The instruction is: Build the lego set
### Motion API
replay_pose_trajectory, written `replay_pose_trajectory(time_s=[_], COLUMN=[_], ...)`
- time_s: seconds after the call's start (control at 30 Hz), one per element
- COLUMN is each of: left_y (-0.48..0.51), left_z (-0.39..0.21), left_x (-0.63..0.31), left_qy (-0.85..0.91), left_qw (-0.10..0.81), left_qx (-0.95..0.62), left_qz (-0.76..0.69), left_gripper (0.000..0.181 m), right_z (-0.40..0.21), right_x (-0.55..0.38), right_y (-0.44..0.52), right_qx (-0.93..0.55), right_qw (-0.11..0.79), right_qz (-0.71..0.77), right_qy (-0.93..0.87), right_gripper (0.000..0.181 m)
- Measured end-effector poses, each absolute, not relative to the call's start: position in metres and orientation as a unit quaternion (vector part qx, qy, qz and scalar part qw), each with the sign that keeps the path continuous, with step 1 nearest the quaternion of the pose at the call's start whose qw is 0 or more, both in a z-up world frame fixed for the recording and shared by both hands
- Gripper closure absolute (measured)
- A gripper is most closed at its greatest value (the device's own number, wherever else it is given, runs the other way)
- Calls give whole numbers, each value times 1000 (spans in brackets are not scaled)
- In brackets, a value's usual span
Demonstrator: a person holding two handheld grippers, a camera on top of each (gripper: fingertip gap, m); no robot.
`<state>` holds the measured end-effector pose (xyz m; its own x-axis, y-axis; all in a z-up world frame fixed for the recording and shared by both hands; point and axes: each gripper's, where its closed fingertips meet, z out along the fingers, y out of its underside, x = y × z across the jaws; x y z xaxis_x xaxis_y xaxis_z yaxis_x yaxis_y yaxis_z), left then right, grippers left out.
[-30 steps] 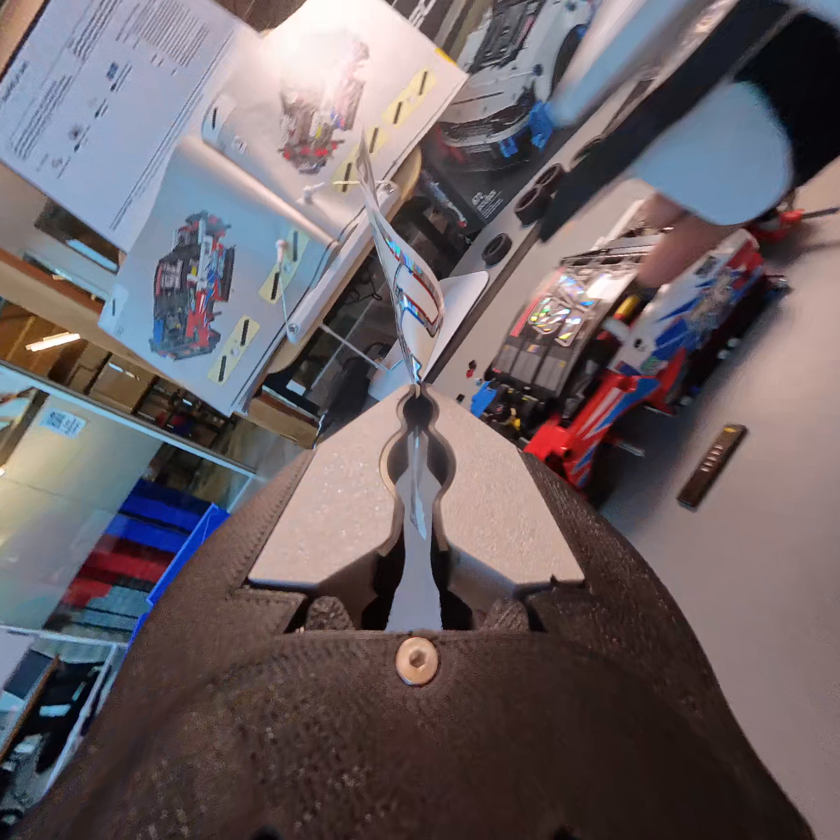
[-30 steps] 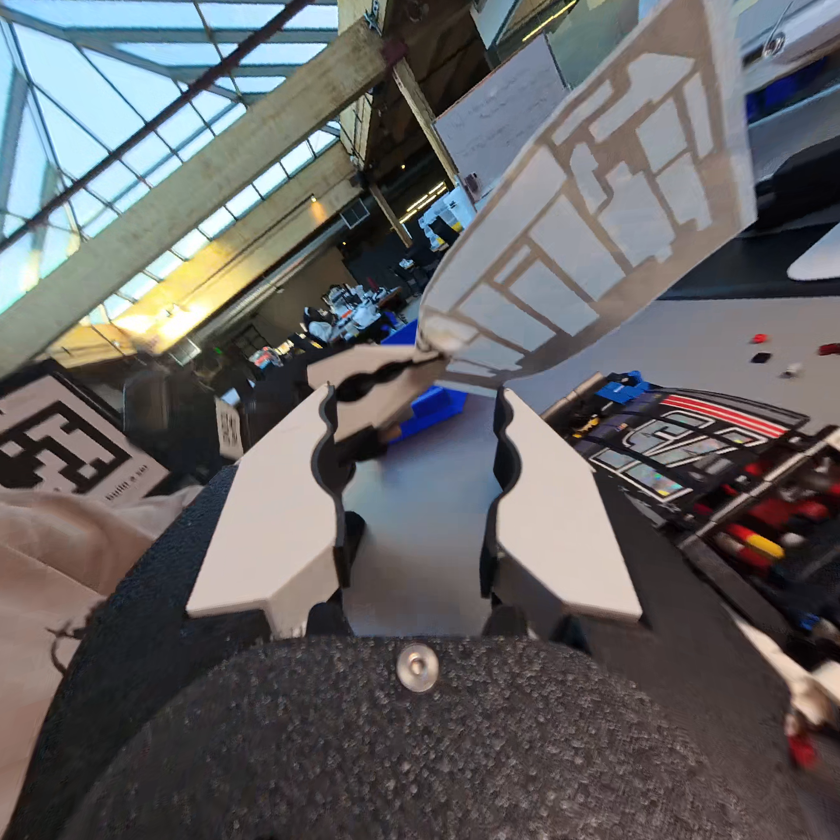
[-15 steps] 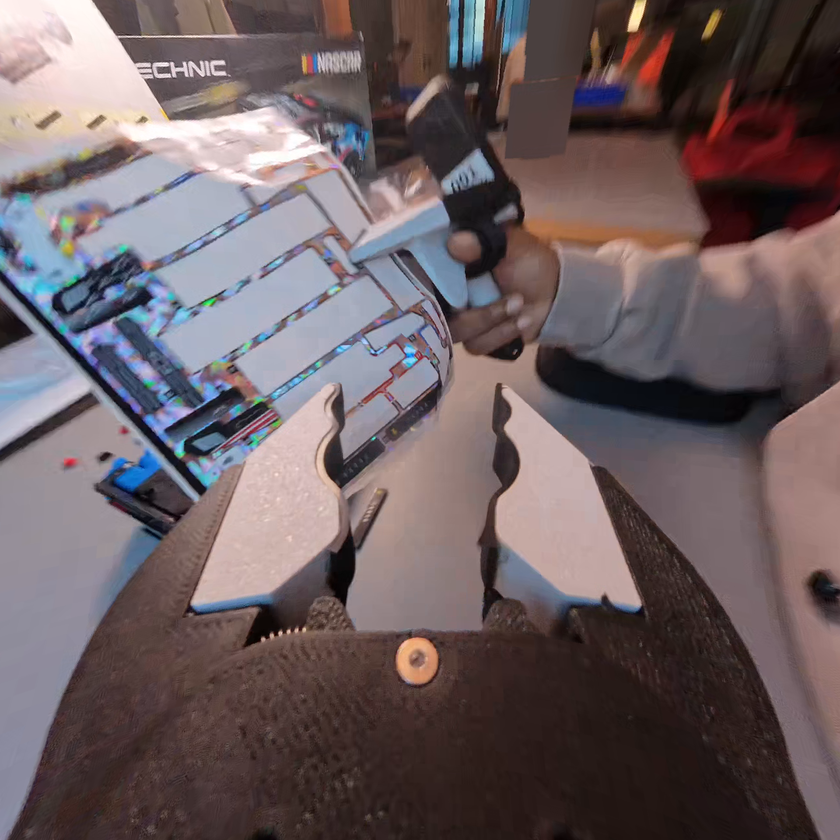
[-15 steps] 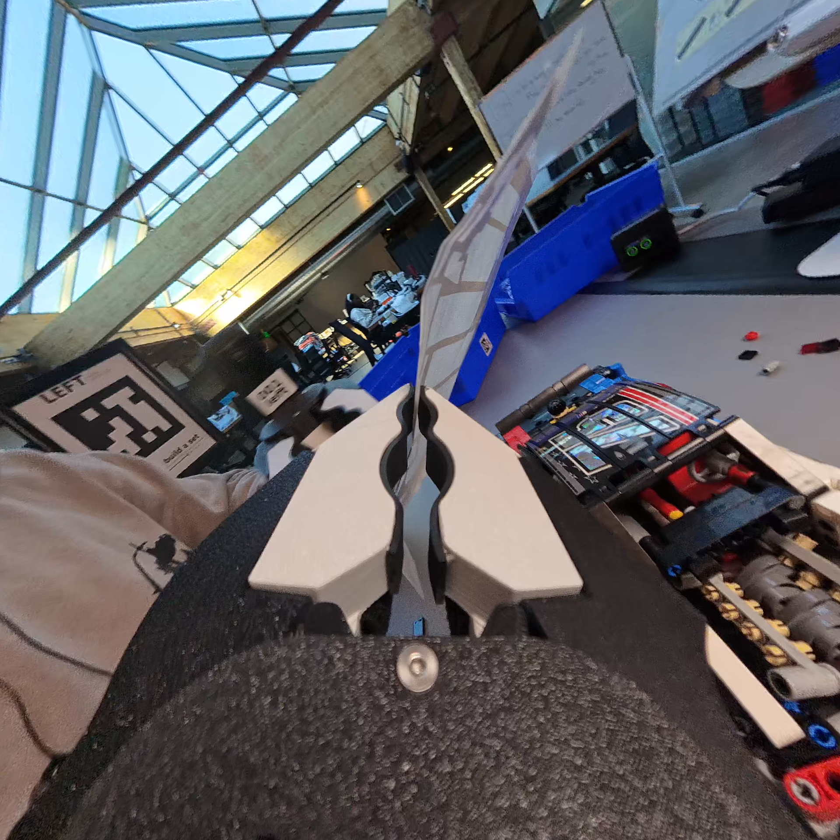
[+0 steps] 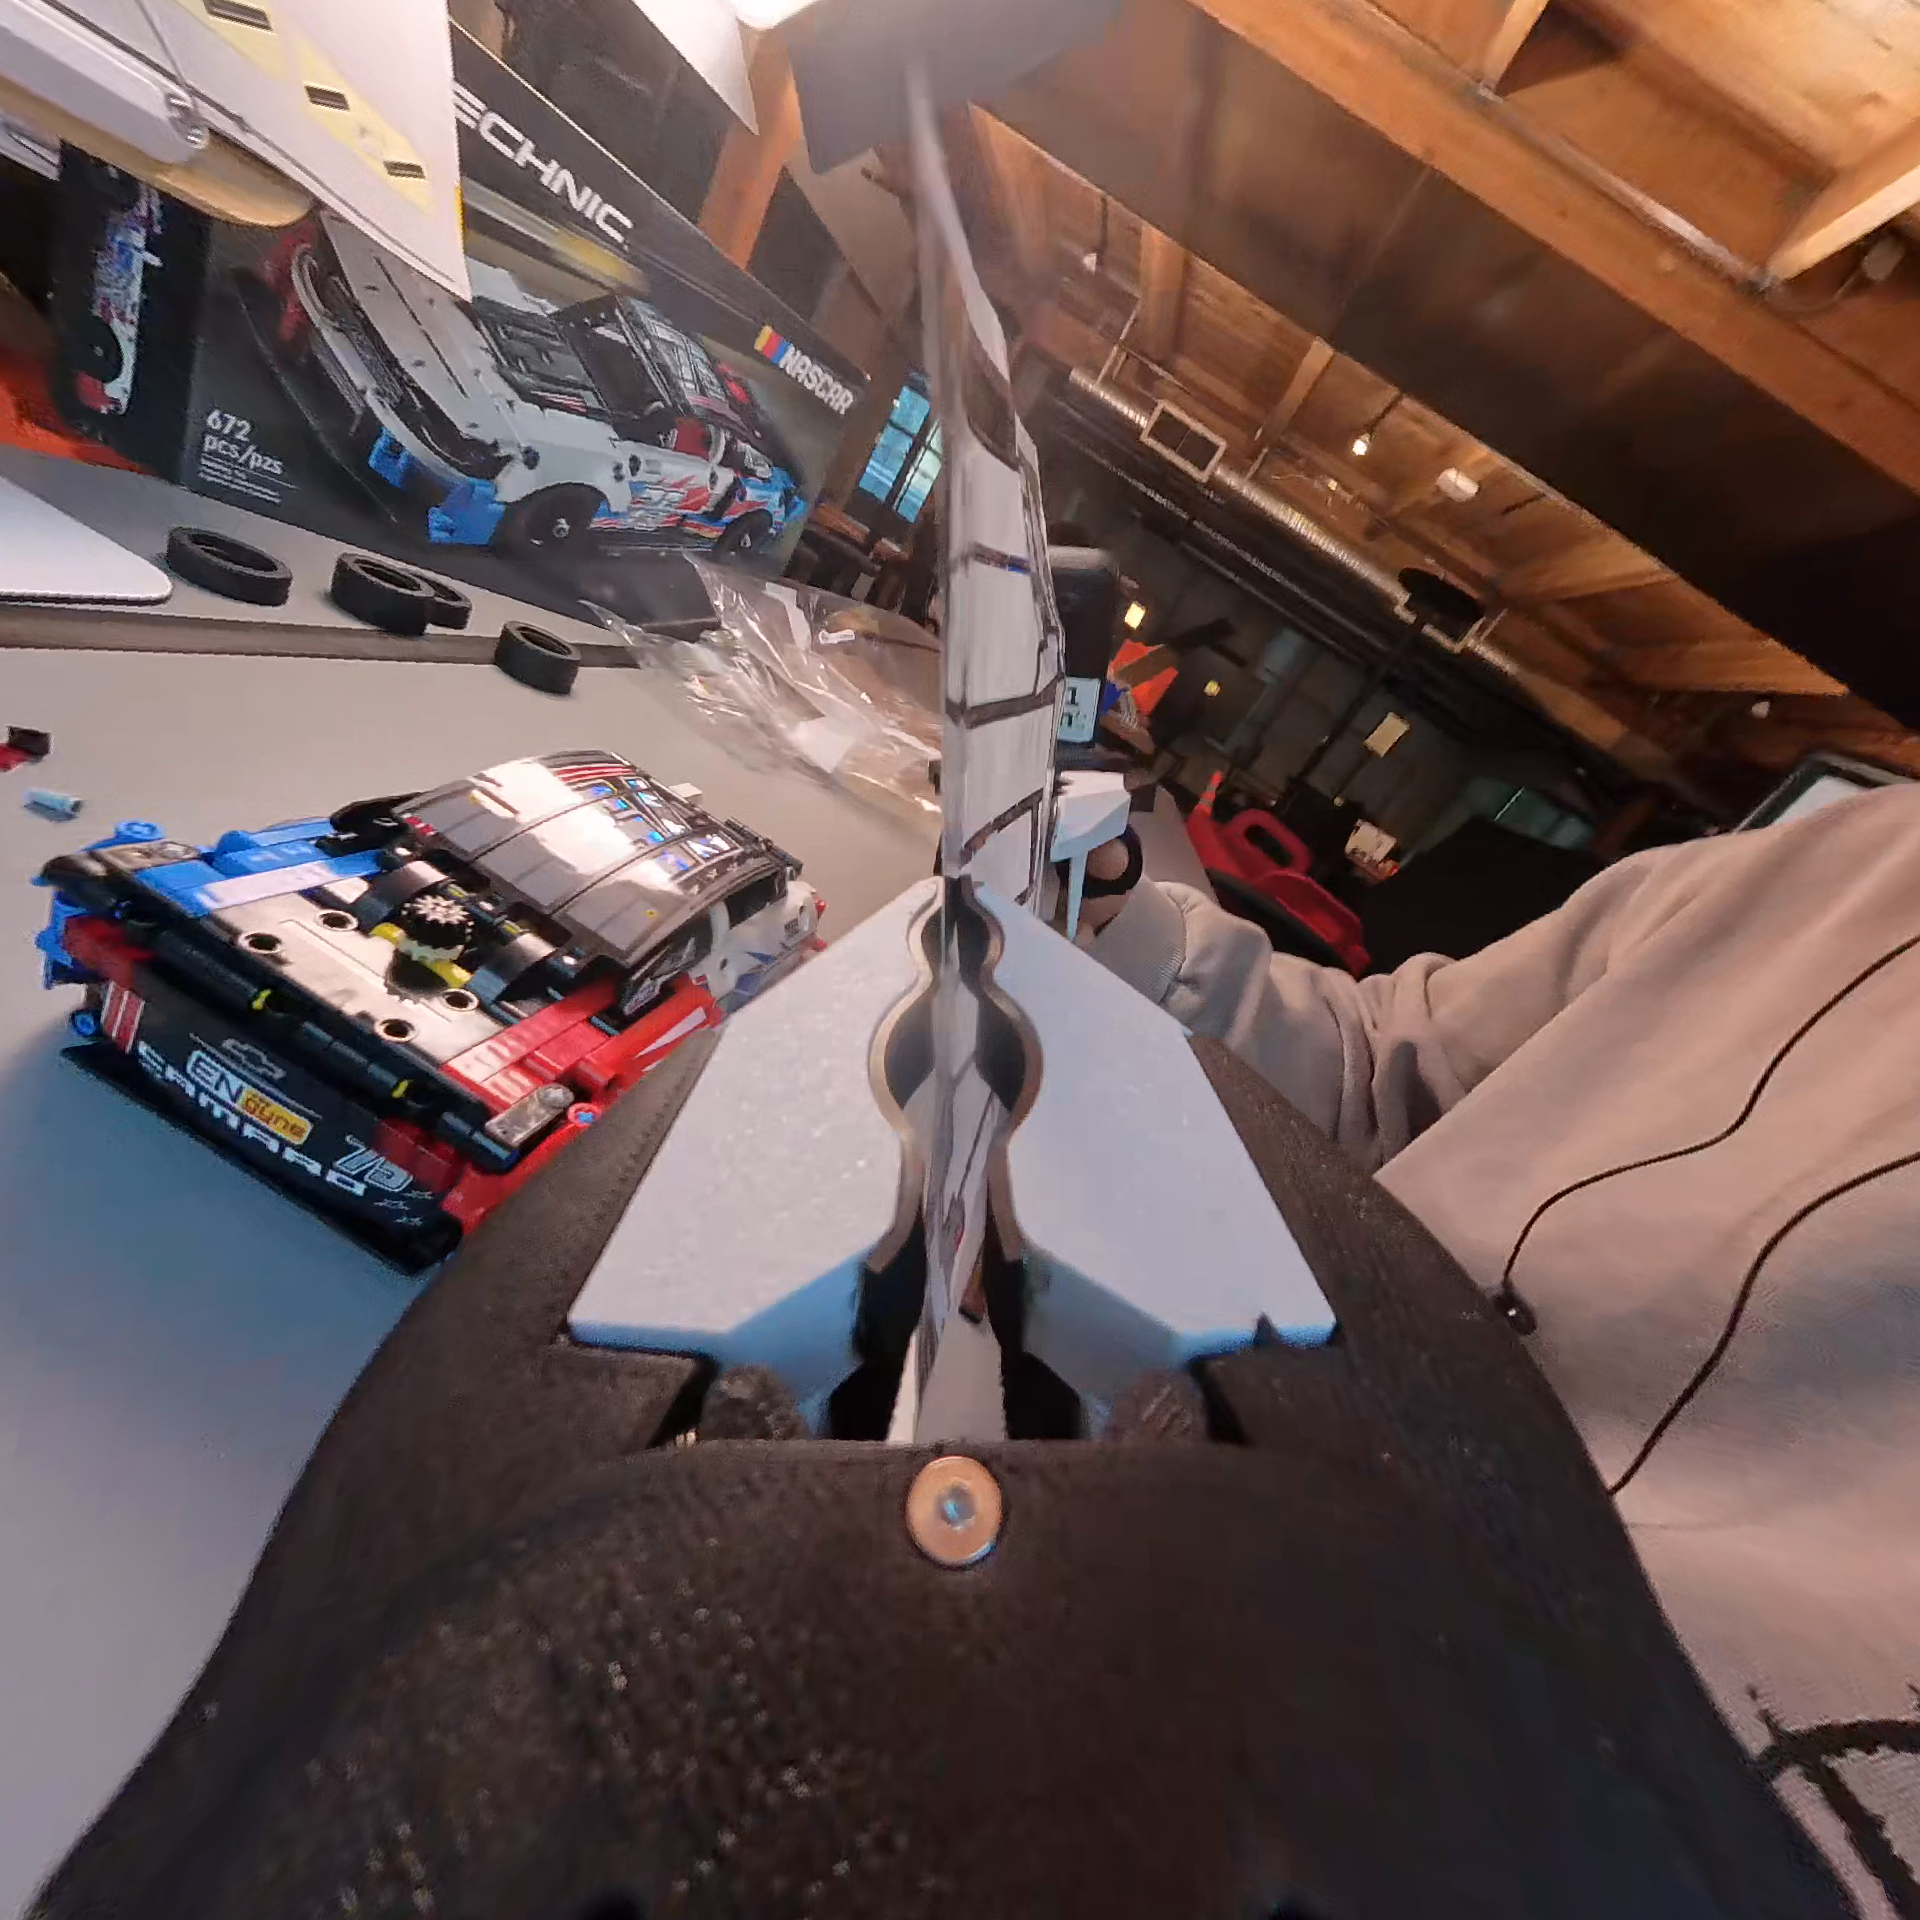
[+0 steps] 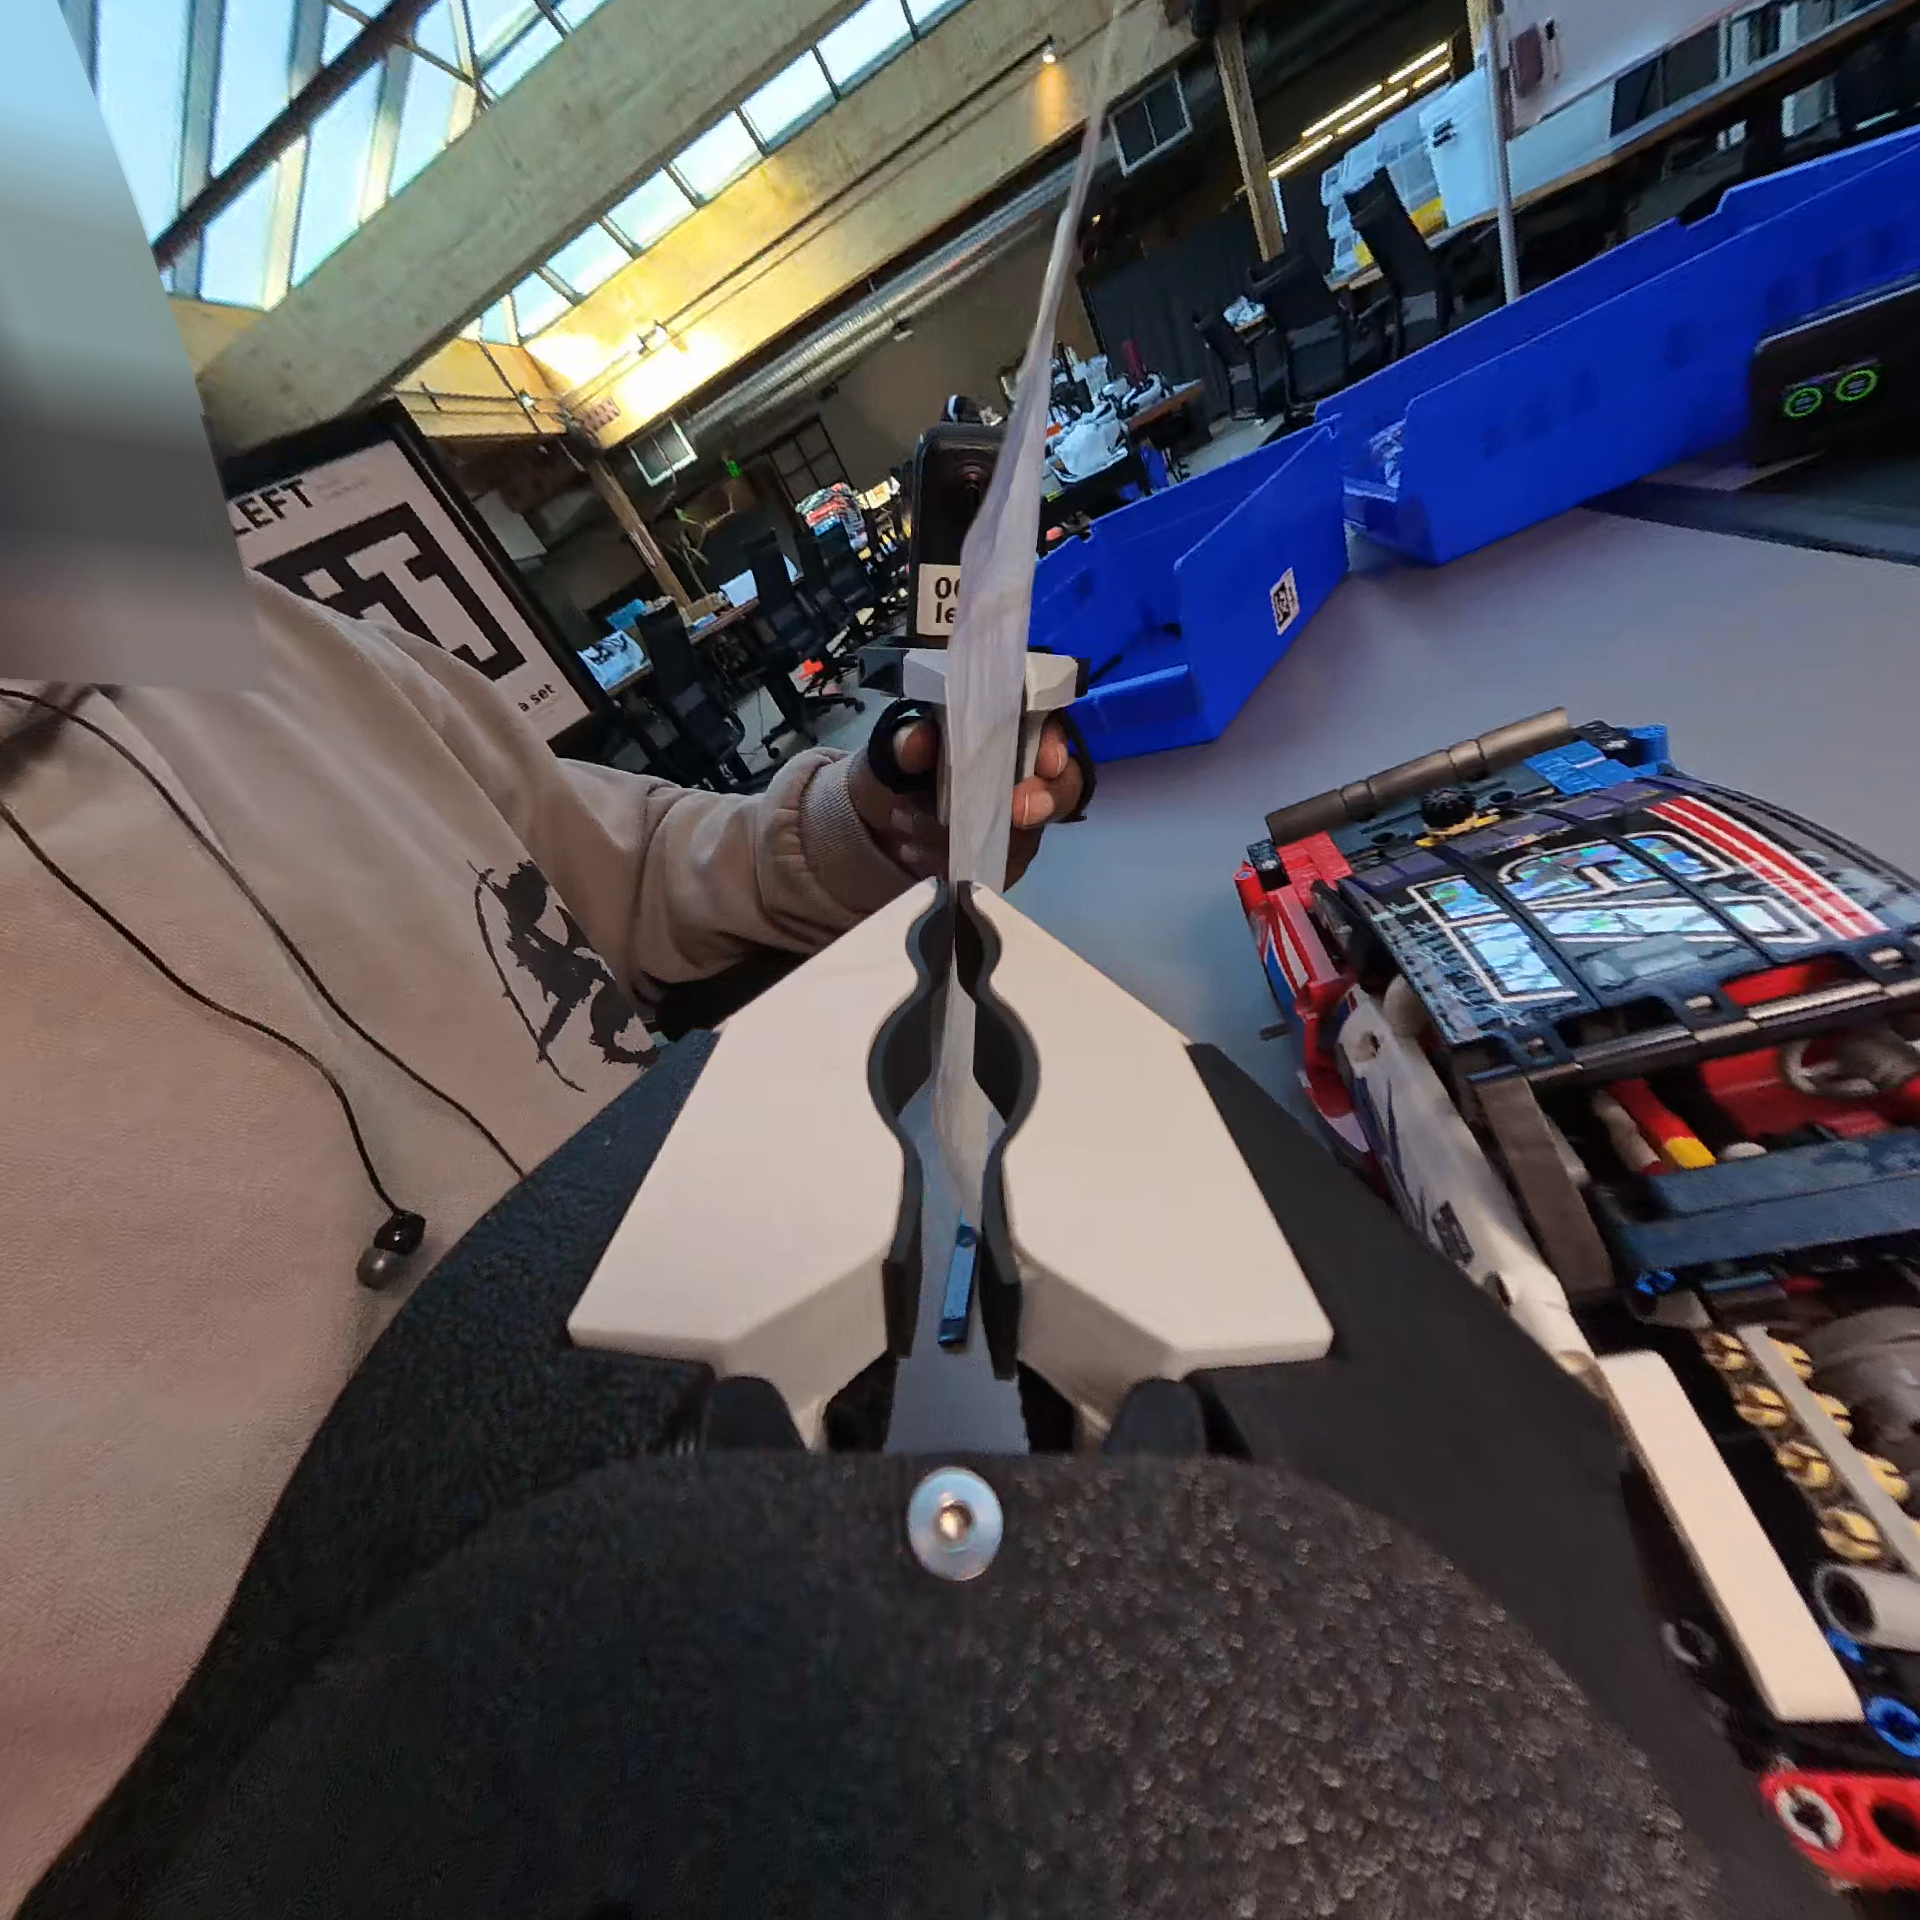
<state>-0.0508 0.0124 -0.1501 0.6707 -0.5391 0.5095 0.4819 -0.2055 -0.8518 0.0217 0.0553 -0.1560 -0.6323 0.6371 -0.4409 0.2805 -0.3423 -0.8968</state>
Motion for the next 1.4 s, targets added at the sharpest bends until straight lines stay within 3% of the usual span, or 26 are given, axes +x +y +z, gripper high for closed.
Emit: replay_pose_trajectory(time_s=[0.1, 0.23, 0.3, 0.33, 1.4], left_y=[10, 12, 14, 15, 9], left_z=[-141, -145, -151, -151, -143], left_x=[-68, -63, -64, -67, -80], left_qy=[-30, -52, -61, -67, -44], left_qw=[634, 610, 603, 606, 649], left_qx=[-624, -611, -618, -614, -624], left_qz=[-455, -502, -501, -501, -432], left_gripper=[181, 181, 181, 181, 181], right_z=[-161, -178, -183, -186, -184], right_x=[19, 11, 11, 10, 23], right_y=[61, 40, 30, 31, 39], right_qx=[-420, -417, -411, -414, -423], right_qw=[146, 148, 143, 150, 141], right_qz=[696, 669, 659, 648, 635], right_qy=[-563, -598, -614, -622, -631], right_gripper=[177, 146, 176, 181, 181])
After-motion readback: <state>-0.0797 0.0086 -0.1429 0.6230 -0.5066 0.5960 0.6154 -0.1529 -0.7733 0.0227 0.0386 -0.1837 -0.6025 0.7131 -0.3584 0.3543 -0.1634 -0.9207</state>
